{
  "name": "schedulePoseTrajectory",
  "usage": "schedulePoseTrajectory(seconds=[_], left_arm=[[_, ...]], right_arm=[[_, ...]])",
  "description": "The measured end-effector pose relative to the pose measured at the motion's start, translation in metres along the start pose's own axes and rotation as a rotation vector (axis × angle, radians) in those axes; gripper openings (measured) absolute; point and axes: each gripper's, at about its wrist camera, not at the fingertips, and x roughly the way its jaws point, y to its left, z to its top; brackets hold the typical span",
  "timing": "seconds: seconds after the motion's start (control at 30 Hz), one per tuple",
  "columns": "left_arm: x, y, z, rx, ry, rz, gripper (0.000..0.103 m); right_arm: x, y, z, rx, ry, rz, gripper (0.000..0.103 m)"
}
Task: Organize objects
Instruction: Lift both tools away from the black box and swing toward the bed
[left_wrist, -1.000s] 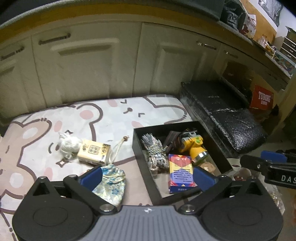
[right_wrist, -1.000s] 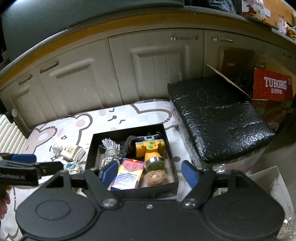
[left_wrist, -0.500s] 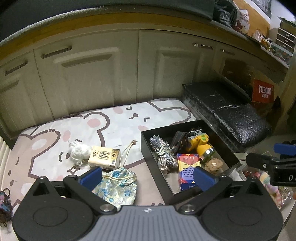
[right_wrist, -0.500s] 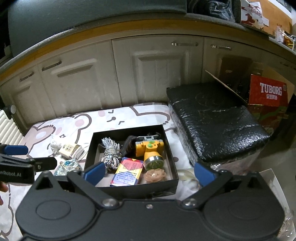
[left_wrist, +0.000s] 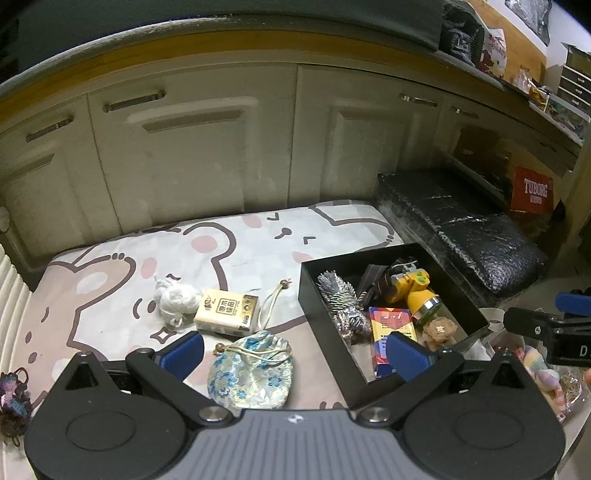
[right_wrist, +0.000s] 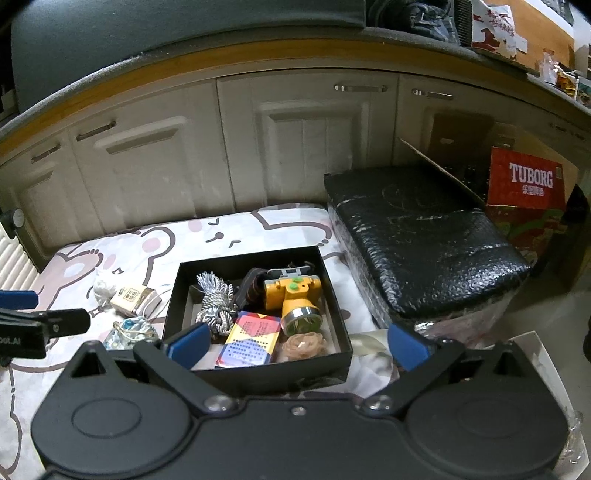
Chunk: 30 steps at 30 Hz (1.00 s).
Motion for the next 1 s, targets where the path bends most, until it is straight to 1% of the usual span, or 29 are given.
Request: schedulePoseTrajectory(seconds=[0.1,0.37,0.6,0.77,1.0], left_arm=[[-0.003,0.007,-0.001,-0.009,-0.004,0.001,0.103],[-0.012,0.043,-0.004,-0.064,-0.019,0.053,0.103],[-0.021,0.077,-0.007,-0.098,-0.037,0.113,0.103],[-0.026,0.096,-0.01,-0.104,-0.047,0.159,0.103],[-0.029,0.13,-0.017,-0.158,-0.033,0.231,0.103]], right_arm=[[0.001,0.004,0.001,0.004,-0.001,0.003,0.103],[0.01,0.022,0.004,0.009,0.007,0.026,0.103],[0.022,0.053,0.007,-0.019,0.017,0.063,0.103],[0.03,0.078,0.01,-0.04,0.021,0.103,0.103],[0.04,0.113,0.014,-0.078,0.032,0.154,0.103]])
